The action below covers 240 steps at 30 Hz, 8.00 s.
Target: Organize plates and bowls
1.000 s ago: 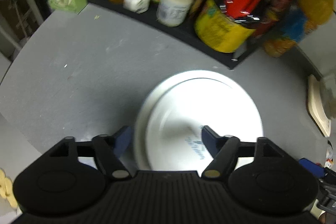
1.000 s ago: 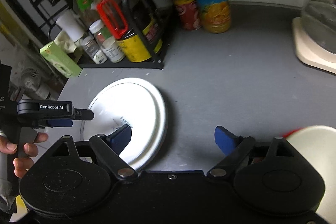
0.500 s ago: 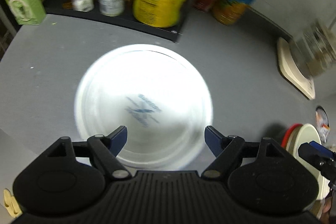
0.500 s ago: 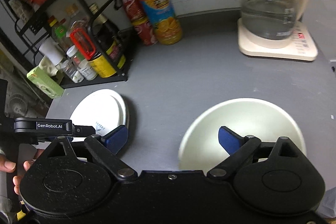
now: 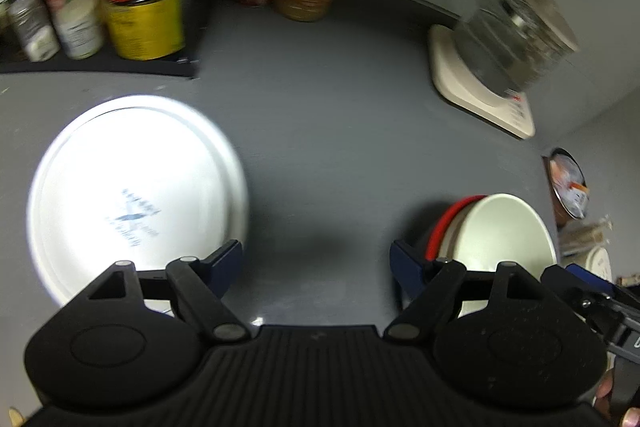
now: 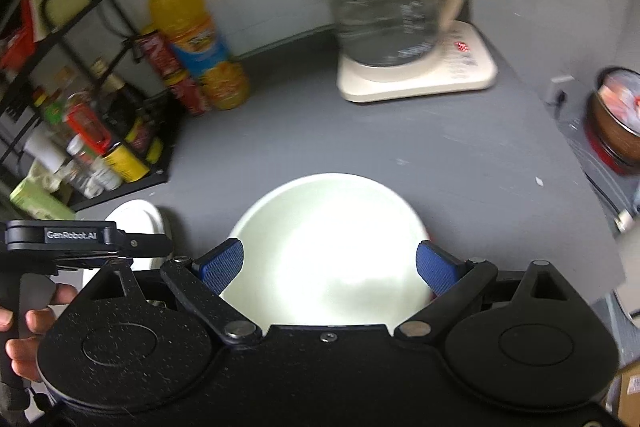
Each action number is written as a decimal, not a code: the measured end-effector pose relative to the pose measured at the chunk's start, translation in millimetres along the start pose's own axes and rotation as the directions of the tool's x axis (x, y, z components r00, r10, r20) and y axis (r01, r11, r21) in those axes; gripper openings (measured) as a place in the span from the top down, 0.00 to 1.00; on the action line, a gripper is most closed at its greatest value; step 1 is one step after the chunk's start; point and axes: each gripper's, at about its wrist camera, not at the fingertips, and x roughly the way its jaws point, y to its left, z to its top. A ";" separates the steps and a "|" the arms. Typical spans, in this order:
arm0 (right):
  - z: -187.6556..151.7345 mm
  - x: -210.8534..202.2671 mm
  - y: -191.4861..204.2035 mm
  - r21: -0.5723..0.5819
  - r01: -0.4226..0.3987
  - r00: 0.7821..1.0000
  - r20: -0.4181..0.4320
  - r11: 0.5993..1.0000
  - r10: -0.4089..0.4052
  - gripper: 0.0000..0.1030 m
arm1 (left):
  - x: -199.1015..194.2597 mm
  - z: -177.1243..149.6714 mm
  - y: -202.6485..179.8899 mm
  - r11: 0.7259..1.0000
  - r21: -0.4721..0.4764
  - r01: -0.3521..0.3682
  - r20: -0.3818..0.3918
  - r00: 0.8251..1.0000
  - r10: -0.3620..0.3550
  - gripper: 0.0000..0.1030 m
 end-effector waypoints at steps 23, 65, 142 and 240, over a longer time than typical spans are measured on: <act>-38.9 38.3 -56.3 0.245 0.142 0.986 -0.120 0.959 -0.115 0.20 | 80.5 14.3 -84.7 0.955 0.252 0.159 -0.172 0.978 -0.118 0.24; -7.9 78.8 8.2 0.021 -0.113 0.979 -0.169 0.993 0.114 0.66 | 70.4 8.4 -26.3 0.989 0.060 0.132 -0.129 0.984 -0.124 0.66; 6.8 156.3 217.9 -0.201 -0.349 0.896 -0.357 0.915 0.263 0.57 | -10.0 26.3 242.2 0.916 -0.400 0.042 0.068 0.998 -0.015 0.63; -168.8 -150.0 162.3 -0.021 0.085 0.968 0.241 0.996 -0.077 0.00 | -186.9 -148.0 100.1 0.972 0.229 -0.047 0.303 0.953 -0.025 0.01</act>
